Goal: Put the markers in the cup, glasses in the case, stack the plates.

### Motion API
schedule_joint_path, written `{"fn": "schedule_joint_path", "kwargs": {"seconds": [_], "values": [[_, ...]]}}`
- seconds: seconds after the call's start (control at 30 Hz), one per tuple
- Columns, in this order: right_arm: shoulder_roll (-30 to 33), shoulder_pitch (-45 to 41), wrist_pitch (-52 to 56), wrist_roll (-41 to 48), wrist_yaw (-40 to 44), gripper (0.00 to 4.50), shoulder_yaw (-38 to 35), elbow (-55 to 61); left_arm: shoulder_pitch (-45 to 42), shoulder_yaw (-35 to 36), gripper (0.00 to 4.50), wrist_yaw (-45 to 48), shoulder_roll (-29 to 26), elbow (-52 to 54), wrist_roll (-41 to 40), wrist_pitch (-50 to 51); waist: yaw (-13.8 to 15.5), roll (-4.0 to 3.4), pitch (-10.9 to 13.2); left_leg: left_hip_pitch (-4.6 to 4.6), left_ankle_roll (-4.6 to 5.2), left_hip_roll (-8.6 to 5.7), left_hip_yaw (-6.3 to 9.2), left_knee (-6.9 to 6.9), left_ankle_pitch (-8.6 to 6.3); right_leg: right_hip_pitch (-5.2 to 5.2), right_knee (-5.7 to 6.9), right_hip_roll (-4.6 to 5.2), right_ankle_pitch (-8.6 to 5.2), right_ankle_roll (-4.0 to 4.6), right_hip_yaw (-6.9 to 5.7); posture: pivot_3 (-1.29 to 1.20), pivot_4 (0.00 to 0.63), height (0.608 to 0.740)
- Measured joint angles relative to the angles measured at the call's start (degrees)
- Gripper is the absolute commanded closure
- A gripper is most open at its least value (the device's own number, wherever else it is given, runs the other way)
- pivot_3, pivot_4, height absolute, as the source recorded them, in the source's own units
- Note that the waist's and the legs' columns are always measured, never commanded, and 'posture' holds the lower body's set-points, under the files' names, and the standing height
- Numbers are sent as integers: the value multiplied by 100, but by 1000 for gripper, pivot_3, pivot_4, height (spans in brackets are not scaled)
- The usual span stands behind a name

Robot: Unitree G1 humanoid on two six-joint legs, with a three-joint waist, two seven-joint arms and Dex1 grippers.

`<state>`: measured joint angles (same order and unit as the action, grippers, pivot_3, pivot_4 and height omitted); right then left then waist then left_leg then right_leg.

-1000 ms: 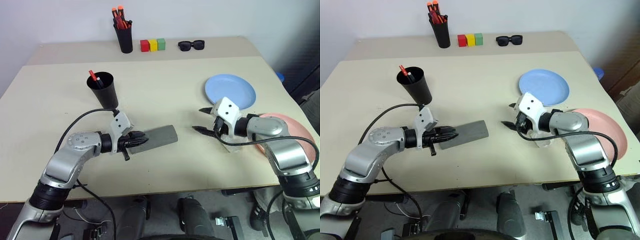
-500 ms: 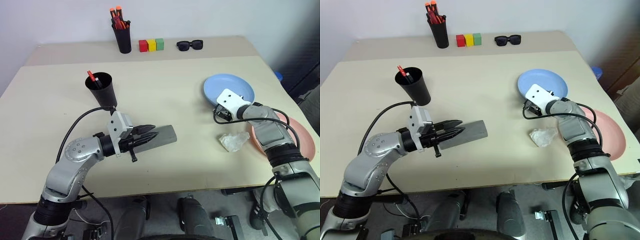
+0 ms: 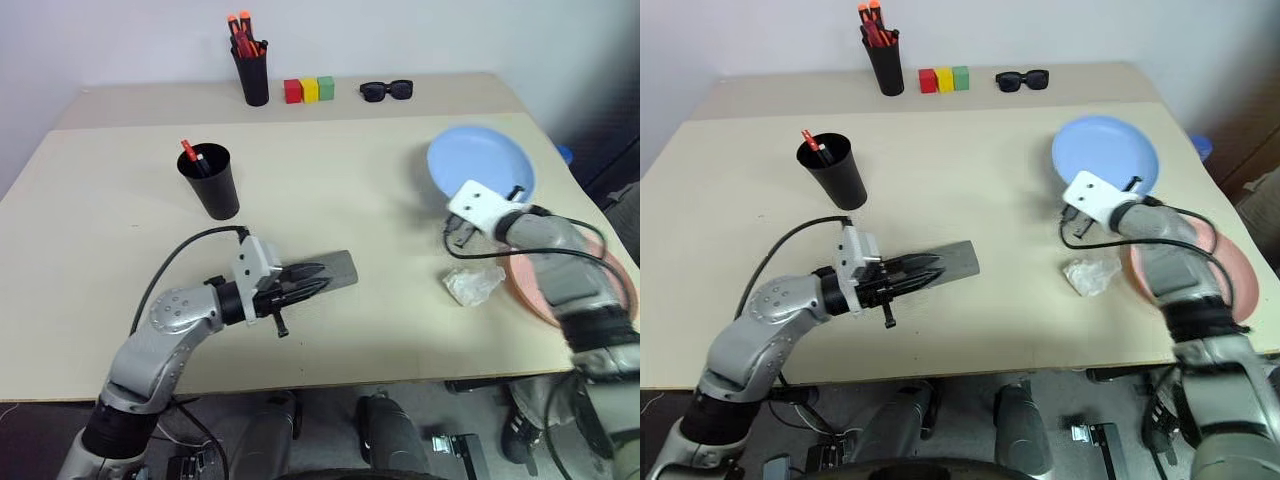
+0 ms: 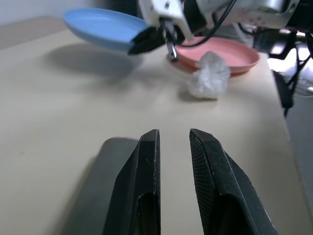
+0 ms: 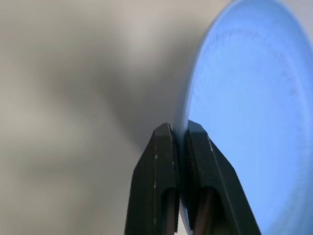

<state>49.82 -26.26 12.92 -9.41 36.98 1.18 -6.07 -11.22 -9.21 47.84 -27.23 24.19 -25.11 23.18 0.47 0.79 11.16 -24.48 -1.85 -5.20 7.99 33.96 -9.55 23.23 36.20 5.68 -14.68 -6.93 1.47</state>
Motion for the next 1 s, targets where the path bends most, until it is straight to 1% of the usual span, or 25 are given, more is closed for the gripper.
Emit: {"fn": "schedule_joint_path", "kwargs": {"seconds": [0.03,0.13,0.17,0.27,0.37,0.4,0.43,0.47,0.53,0.63,0.77,0.87,1.0], "values": [[172,215,103,122,131,4456,-233,287,-66,-59,3578,57,18,-96,15,-26,13,-1,-1,2,0,3,-1,1,0,-2,0,-2,-4,6,0,0,150,740],[700,1556,549,590,812,4456,-1397,1554,-404,-232,3578,345,141,-581,94,-249,53,-6,-6,2,3,6,-1,3,-2,-12,-2,-1,-10,11,-5,0,150,740],[799,2296,734,705,1146,4456,-1950,2050,-610,-333,3578,489,199,-834,124,-354,82,-10,-8,0,5,5,-1,7,-3,-16,-6,0,-12,9,-8,0,150,740],[804,3506,1167,865,1733,4456,-2762,2710,-914,-382,3578,740,306,-1322,210,-598,10,-17,-12,4,11,5,-20,19,-7,-18,-6,5,-9,9,1,0,150,740],[811,4236,1479,955,2164,3465,-3318,3009,-1030,-461,3578,909,423,-1549,221,-773,-52,-31,-22,17,17,10,-37,21,-11,-27,-4,14,-10,9,1,0,150,740],[812,4305,1549,978,2242,3021,-3361,3068,-1030,-483,3578,948,427,-1584,231,-799,-73,-30,-21,18,17,12,-36,21,-11,-28,-4,13,-10,9,0,0,150,740],[814,4326,1590,988,2273,2411,-3369,3113,-1030,-499,3578,968,430,-1629,253,-846,-93,-31,-22,18,17,12,-36,21,-11,-28,-4,13,-10,9,-1,0,150,740],[814,4322,1602,995,2274,1992,-3367,3150,-1030,-512,3578,984,430,-1664,276,-877,-106,-32,-22,17,18,12,-36,21,-11,-28,-5,14,-10,9,-1,0,150,740],[816,4176,1590,969,2180,921,-3309,3167,-1011,-512,3578,1019,420,-1686,312,-902,-106,-32,-22,16,18,11,-36,22,-12,-27,-6,16,-10,9,-1,0,150,740],[816,3771,1548,1073,2071,921,-3125,3171,-889,-499,3578,1024,388,-1664,315,-899,-96,-32,-22,14,18,10,-34,22,-12,-28,-7,17,-10,9,-4,0,150,740],[642,3093,1742,1583,2037,921,-2611,3239,-680,-448,3578,941,306,-1473,316,-890,-93,-27,-22,11,19,10,-29,23,-12,-29,-9,19,-10,9,-6,0,150,740],[511,2919,1814,1754,1978,921,-2081,3279,-591,-393,3578,859,284,-1349,319,-890,-71,-27,-22,10,19,9,-20,23,-12,-28,-10,21,-11,9,-7,0,150,740],[467,2918,1744,1720,1869,921,-1451,3128,-418,-325,3578,729,241,-1222,321,-878,-4,-28,-22,10,21,8,-18,24,-14,-27,-12,22,-11,8,-5,0,150,740]]}}
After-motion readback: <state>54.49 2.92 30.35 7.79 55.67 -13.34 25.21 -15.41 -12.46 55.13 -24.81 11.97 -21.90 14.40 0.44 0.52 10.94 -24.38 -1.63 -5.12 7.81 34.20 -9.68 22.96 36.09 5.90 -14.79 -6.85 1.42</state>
